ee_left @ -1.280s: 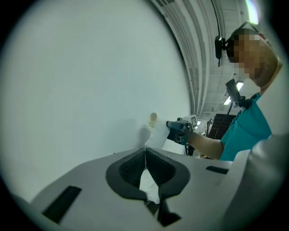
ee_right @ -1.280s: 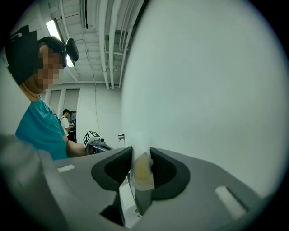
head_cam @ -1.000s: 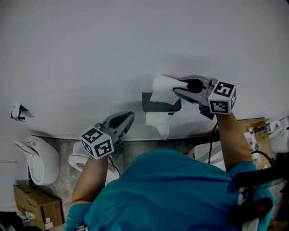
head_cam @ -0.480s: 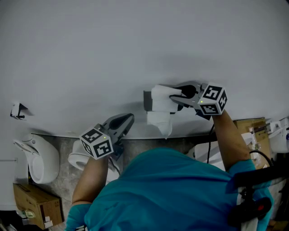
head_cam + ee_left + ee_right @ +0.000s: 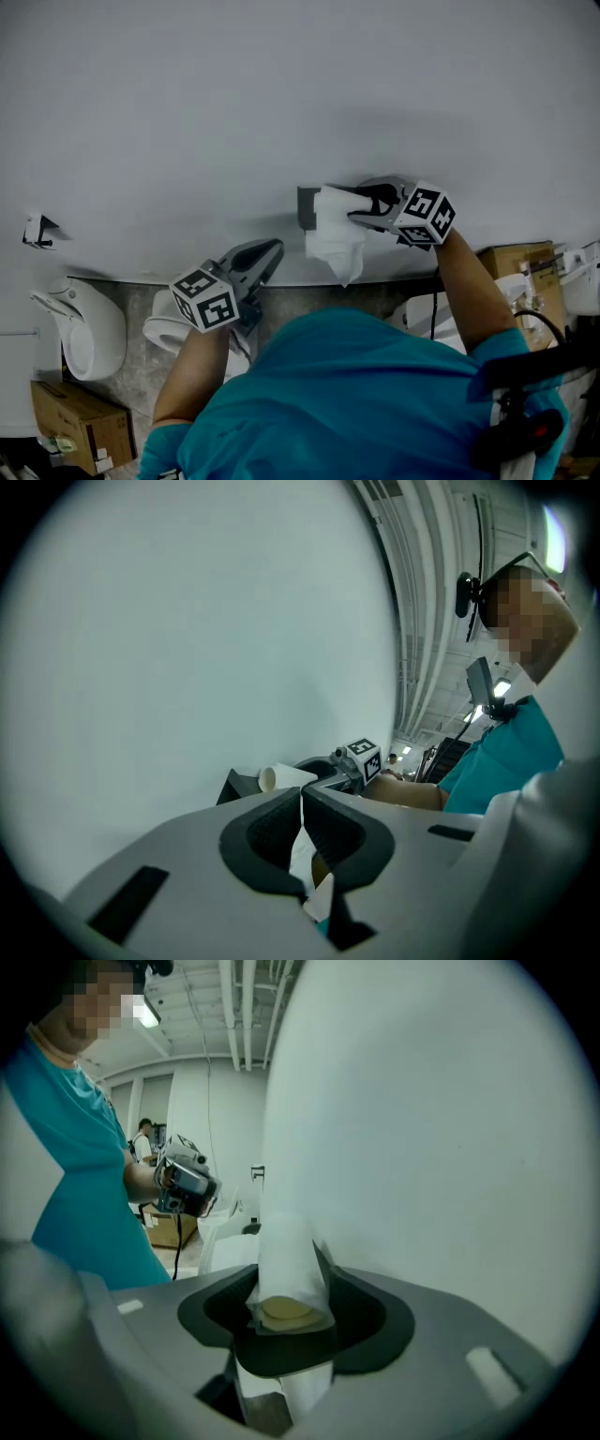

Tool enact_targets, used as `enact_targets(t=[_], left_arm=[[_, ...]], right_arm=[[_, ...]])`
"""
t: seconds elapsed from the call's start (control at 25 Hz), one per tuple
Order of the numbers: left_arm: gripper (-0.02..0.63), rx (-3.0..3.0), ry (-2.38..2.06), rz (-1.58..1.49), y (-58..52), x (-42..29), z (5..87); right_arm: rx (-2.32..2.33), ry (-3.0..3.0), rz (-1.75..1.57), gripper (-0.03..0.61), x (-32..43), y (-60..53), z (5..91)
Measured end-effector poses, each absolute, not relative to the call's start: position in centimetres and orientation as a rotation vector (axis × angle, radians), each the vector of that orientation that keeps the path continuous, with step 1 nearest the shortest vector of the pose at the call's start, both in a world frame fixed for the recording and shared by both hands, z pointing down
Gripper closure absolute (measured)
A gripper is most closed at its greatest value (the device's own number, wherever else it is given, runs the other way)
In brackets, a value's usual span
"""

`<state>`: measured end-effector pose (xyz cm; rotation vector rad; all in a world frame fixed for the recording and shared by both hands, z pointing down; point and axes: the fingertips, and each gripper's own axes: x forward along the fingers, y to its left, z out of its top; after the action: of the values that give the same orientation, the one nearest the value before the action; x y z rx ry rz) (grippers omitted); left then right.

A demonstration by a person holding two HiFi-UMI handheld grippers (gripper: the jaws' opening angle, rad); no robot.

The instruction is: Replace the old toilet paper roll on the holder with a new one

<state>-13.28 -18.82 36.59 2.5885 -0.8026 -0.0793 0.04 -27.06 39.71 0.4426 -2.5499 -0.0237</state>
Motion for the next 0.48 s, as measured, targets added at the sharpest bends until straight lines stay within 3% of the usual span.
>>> enact_targets(t=[0.16, 0.48], left_arm=[[0.598, 2.581, -0.796, -0.084, -18.8, -13.2, 36.7], [0.598, 2.574, -0.788, -0.093, -19.4, -13.1, 36.6]], right_arm=[[0.521, -2.527, -0.029, 0.304, 0.4, -27.6, 39.5], [0.630, -2.646, 0.082, 0.295, 2.1, -27.7, 36.6]])
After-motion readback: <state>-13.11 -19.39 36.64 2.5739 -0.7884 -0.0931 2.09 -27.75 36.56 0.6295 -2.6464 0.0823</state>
